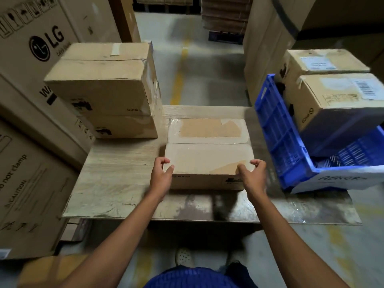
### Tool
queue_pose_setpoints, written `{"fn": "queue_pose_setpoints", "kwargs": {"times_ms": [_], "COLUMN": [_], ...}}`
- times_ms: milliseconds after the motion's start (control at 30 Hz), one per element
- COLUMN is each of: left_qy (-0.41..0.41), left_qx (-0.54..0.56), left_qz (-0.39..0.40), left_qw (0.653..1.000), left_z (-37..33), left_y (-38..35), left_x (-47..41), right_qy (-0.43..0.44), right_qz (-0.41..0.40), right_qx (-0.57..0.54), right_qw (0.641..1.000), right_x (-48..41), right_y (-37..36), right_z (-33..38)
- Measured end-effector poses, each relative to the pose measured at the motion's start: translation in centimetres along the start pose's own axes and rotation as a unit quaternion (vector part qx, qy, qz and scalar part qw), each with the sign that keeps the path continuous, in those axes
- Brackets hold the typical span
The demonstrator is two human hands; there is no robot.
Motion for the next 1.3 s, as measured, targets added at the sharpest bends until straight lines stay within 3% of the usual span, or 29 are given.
{"fn": "queue_pose_setpoints", "kwargs": {"times_ms": [67, 133, 267, 367, 433, 567, 667, 733, 900, 1133, 1300], "left_qy": [-0.026, -0.077, -0.173, -0.194, -0.187, -0.181, -0.201, -0.199, -0.162, -0.169, -0.168], "left_qx": [-0.096, -0.226, -0.396, -0.414, -0.437, -0.465, -0.508, -0.529, -0.519, -0.595, -0.541], "left_qz": [-0.009, -0.022, -0.019, 0.025, 0.037, 0.045, 0.048, 0.07, 0.143, 0.103, 0.106], "left_qw": [0.995, 0.971, 0.901, 0.889, 0.879, 0.865, 0.836, 0.822, 0.827, 0.779, 0.817], "left_z": [-1.3, -3.0, -5.0, -4.7, -4.0, -3.9, -6.1, -6.8, -5.2, -7.4, -8.5], "left_y": [-0.2, -0.8, -3.0, -4.5, -4.9, -4.8, -4.9, -5.3, -5.9, -5.9, -5.9], "left_x": [0.1, 0.3, 0.3, -0.1, -0.2, -0.4, -1.6, -3.0, -5.1, -6.3, -8.6], "right_qy": [0.026, 0.086, 0.26, 0.344, 0.351, 0.374, 0.358, 0.325, 0.256, 0.273, 0.226], "right_qz": [-0.029, -0.059, 0.078, 0.146, 0.165, 0.12, 0.102, 0.123, 0.244, 0.22, 0.242], "right_qx": [0.11, 0.27, 0.373, 0.409, 0.436, 0.476, 0.523, 0.547, 0.562, 0.588, 0.626], "right_qw": [0.993, 0.957, 0.887, 0.833, 0.812, 0.787, 0.767, 0.761, 0.748, 0.729, 0.706], "right_x": [0.2, 0.2, 1.4, 2.7, 3.1, 3.6, 2.2, 1.0, -0.2, -1.2, -4.7], "right_y": [0.0, -1.0, -8.7, -13.4, -15.4, -15.8, -16.1, -16.9, -19.1, -18.6, -18.0], "right_z": [1.3, 3.3, 6.6, 7.5, 7.3, 7.7, 9.4, 10.1, 7.8, 9.9, 11.1]}}
Point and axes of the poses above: each hand's wrist, its own x-axis away from the middle knuckle, its own y-axis out of the back of the hand, z = x × y, the point moved 10 cm from there along -x, towards the middle knuckle, and after that the axes turned 14 degrees about z, right-handed, at the moved point
